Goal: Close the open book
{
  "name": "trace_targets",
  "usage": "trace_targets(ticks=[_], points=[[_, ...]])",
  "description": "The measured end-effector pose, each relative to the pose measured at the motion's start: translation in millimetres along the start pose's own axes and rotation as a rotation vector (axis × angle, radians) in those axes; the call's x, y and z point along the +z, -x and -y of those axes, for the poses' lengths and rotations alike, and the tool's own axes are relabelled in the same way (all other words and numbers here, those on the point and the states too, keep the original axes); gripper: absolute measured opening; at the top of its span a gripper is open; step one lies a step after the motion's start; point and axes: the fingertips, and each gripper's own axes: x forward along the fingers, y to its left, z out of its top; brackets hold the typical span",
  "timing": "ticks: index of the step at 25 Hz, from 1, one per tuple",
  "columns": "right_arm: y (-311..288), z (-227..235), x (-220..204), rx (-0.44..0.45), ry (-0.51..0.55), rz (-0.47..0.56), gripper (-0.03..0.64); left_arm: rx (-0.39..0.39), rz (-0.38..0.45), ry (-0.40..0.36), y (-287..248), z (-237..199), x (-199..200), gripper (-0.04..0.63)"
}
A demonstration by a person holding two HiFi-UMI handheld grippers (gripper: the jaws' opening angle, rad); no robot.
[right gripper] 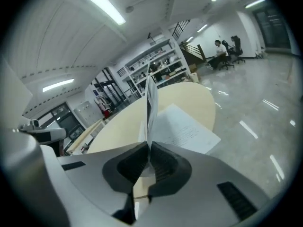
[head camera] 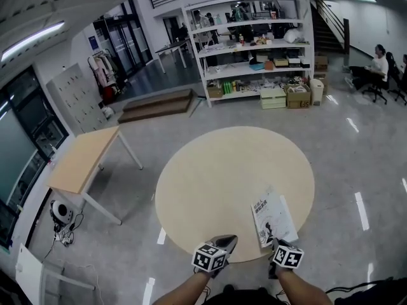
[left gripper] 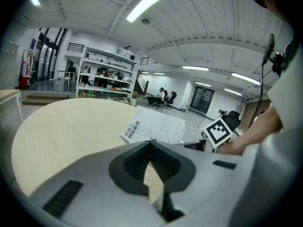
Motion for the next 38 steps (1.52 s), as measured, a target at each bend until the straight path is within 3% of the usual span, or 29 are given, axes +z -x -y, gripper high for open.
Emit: trace_targets(ticks=[5, 16, 21, 28, 33, 38], points=[[-8.2, 28.8, -20.9, -0.076, -0.172, -0.089, 0.018, 0.020, -0.008, 0.021, -4.3, -2.0, -5.9, -0.008], [-25.5, 40.6, -40.1, -0.114, -0.323, -0.241, 0.028, 0.032, -0.027, 0.079, 0.3, -12.3, -27.9, -0.008], [-26.5, 50.9, -56.0, -0.123, -0.413, -0.276, 0.085, 0.036, -0.016, 0.116, 0.9, -12.8, -32.3, -0.008], [-24.7, 49.4, -54.1, -0.121, -0.405, -0.280, 0.084, 0.030, 0.000, 0.105, 6.2, -10.2, -20.4, -0.008], [-7.7, 57.2, -52.8, -0.178, -0.379, -0.269, 0.086, 0.028, 0.013, 0.082, 8.7, -9.1, -15.8, -0.008], [5.8, 31.0, -0.5, -0.087, -0.193, -0.179, 0.084, 0.056, 0.089, 0.115, 16.2, -21.5, 1.9, -0.008]])
